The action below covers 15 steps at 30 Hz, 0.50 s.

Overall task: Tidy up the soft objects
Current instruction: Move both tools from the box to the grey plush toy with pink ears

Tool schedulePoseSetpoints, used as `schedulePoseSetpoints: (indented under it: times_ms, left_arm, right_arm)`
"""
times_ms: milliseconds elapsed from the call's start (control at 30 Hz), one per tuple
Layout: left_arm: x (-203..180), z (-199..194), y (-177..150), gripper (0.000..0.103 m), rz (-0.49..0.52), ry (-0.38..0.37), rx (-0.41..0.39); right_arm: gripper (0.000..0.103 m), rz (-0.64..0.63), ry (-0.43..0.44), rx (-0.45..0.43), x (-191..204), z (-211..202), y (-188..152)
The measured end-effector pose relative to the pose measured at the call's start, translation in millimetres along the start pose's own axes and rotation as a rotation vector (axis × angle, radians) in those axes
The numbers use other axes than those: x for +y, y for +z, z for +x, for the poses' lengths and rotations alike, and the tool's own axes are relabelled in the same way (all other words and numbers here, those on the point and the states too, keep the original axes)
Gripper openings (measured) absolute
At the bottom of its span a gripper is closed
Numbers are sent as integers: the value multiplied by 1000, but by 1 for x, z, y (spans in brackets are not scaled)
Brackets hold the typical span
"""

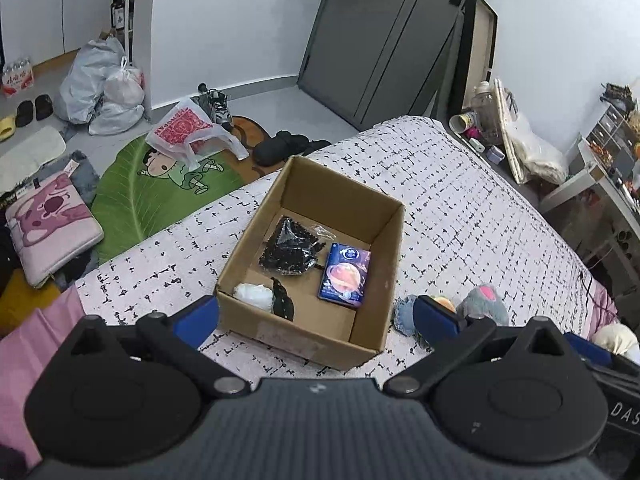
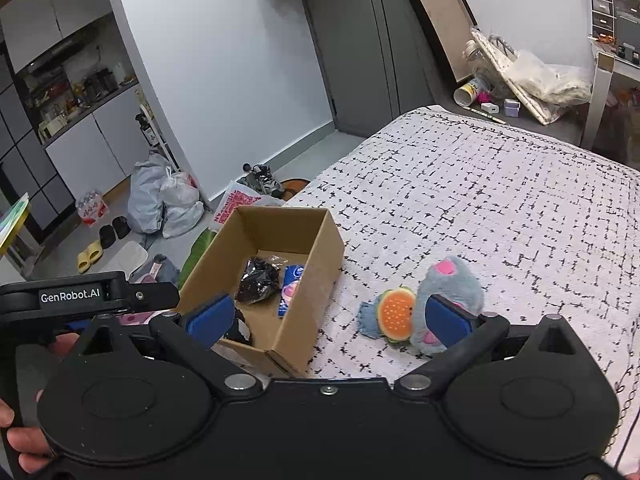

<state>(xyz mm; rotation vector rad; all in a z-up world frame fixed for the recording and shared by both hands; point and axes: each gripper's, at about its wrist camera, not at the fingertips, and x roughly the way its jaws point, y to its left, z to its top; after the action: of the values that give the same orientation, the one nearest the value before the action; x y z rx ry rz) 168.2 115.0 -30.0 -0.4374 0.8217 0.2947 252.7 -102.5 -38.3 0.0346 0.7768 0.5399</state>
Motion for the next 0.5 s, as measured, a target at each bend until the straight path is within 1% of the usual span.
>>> schedulePoseSetpoints:
  times_ms: [200,500]
  left_arm:
    - [-12,-2,-6,102,-3,2,20]
    - [-34,-4,-11,102,9,11,21]
  right_arm:
    - [103,-10,-4,-2,-15,-8,1]
    - [103,-13,-4,14,-40,-13,1]
